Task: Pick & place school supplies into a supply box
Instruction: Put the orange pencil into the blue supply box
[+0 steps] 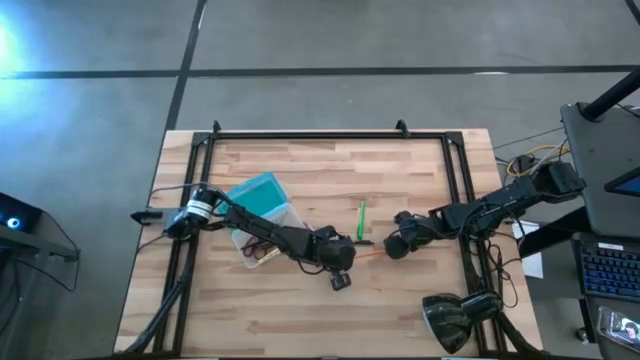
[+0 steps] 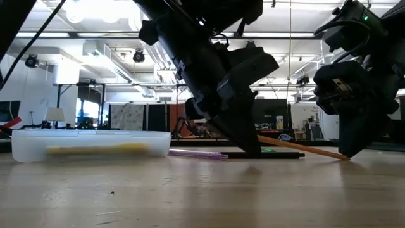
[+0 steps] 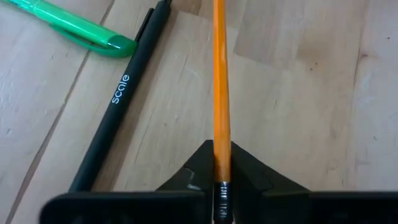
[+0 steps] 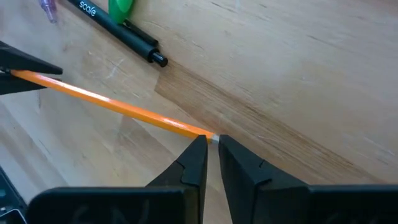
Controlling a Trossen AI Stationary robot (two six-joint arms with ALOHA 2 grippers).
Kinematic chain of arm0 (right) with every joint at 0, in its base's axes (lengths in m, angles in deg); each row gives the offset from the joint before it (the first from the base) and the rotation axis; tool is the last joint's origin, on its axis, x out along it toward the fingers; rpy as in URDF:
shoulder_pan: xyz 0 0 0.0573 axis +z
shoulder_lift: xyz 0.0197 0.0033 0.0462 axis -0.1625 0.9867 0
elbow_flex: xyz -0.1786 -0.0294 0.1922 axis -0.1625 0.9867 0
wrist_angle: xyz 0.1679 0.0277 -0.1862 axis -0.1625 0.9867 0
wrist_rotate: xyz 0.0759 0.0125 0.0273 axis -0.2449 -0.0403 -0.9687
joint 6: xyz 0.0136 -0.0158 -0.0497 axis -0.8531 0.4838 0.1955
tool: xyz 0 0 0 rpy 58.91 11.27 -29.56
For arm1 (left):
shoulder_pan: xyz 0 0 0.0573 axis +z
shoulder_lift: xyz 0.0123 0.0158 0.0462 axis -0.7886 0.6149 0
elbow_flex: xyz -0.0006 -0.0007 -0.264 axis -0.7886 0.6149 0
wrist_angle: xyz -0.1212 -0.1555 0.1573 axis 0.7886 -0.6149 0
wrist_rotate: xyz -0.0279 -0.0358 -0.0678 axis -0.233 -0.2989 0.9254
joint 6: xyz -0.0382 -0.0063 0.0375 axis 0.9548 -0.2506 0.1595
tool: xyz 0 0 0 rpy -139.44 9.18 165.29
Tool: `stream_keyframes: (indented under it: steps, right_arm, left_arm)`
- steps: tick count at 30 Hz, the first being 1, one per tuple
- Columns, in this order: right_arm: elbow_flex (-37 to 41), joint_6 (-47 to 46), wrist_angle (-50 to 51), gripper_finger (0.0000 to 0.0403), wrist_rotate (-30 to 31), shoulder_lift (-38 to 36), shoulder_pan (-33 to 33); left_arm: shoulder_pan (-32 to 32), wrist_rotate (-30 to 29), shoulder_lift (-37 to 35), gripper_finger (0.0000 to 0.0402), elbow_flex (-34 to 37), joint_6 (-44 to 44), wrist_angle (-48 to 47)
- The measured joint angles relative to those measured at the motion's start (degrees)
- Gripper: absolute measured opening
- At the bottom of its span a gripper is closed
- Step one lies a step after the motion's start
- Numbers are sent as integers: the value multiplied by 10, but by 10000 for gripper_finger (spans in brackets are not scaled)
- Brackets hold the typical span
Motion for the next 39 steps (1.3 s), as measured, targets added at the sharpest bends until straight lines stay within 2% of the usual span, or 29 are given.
stream_keyframes:
  steps: [10,14,19,24,29,35,39]
  right_arm:
    - [-7,15,2,38,5,-58,1]
    - [-10,32,3,38,48,-107,1]
    - [-11,39,36,38,123,-171,0]
    - [-11,58,94,38,156,-223,0]
    - [-11,71,115,38,169,-238,0]
    - [-11,76,114,38,169,-223,0]
    - [-11,76,114,38,167,-206,0]
  left_arm:
    - [-1,0,0,4,-2,16,-46]
    - [-4,-5,-9,4,-10,26,-78]
    - [-11,-50,-54,3,-16,41,-115]
    - [-30,-104,-122,2,-2,105,-238]
    - [-68,-137,-203,2,62,253,-355]
    - [-111,-137,-324,2,193,436,-372]
    - [-128,-96,-378,2,268,483,-370]
